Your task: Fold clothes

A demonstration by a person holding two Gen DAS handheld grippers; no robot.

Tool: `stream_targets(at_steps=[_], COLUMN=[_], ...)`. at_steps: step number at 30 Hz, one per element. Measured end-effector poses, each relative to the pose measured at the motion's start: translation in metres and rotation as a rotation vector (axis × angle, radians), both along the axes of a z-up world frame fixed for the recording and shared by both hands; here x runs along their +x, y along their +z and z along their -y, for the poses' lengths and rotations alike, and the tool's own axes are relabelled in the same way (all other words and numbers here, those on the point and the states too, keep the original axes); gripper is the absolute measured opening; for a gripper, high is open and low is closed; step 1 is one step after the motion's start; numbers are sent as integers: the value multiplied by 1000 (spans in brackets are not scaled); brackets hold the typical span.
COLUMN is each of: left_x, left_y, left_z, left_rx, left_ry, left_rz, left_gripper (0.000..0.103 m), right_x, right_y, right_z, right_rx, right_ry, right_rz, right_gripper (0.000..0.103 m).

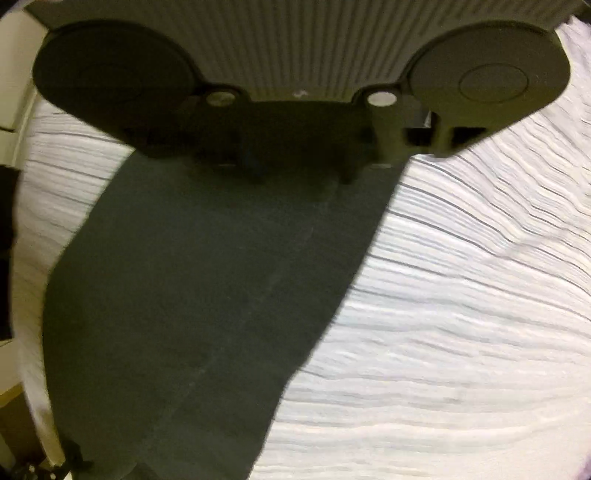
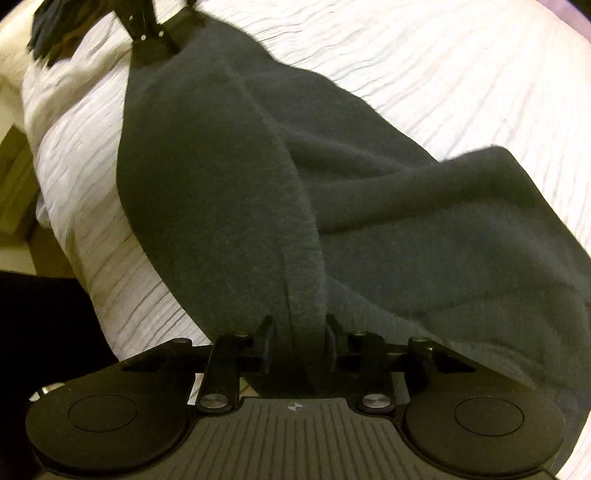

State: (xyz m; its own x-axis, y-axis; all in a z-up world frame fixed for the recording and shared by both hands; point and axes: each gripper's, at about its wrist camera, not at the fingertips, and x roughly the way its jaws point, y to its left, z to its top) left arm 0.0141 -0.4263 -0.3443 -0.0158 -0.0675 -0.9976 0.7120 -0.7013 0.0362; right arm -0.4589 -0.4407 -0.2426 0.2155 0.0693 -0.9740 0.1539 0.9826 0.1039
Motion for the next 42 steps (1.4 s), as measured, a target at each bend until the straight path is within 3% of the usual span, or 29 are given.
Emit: stream_targets(at_steps=[1, 2, 3, 8, 10, 13, 17, 21, 22, 23, 24, 25, 29, 33, 38, 42], left_x=[-1, -2, -2, -1, -10, -35, -65, -82, -81, -79, -72, -64, -30, -9, -8, -11], left_y=[7, 17, 27, 95, 113, 113, 77, 52, 50, 51, 56, 62, 92, 101, 75, 44], left_z=[-7, -16, -25, -96, -139, -203, -267, -302, -308, -312, -313, -312, -296, -258, -179, -104], left_rx=[-21, -50, -79, -235, -248, -191, -43, 101, 125, 135, 136, 134, 22, -118, -222, -270], left_ry=[-4, -1, 2, 99, 126, 130, 221, 280, 298, 322, 356, 395, 500, 486, 349, 296], left_rz=[9, 15, 21, 33, 50, 81, 73, 54, 55, 53, 45, 35, 31, 55, 77, 81], left_gripper=[1, 1, 1, 2, 2, 2, 3, 9, 13, 14, 19, 25, 29, 32, 38, 40], right_x=[2, 3, 4, -1, -9, -16, -16, -10, -8, -6, -4, 0, 11, 26, 36, 26], right_y=[-1, -1, -1, 22, 39, 47, 19, -3, -4, -1, 3, 7, 27, 37, 41, 39], right_z=[0, -1, -2, -10, -18, -44, -78, -87, -87, -85, -82, -76, -57, -28, 27, 93], right_rx=[3, 2, -1, -2, 25, 87, 138, 146, 146, 155, 151, 143, 110, -8, -157, -253], right_ry=[-17, -22, -23, 15, 37, 78, 119, 127, 125, 118, 105, 92, 43, -10, -62, -85], right_rz=[2, 1, -3, 21, 38, 37, -35, -117, -126, -120, -113, -101, -35, 11, 47, 37], right_gripper=[31, 26, 12, 8, 8, 8, 9, 10, 14, 35, 65, 76, 78, 78, 78, 78])
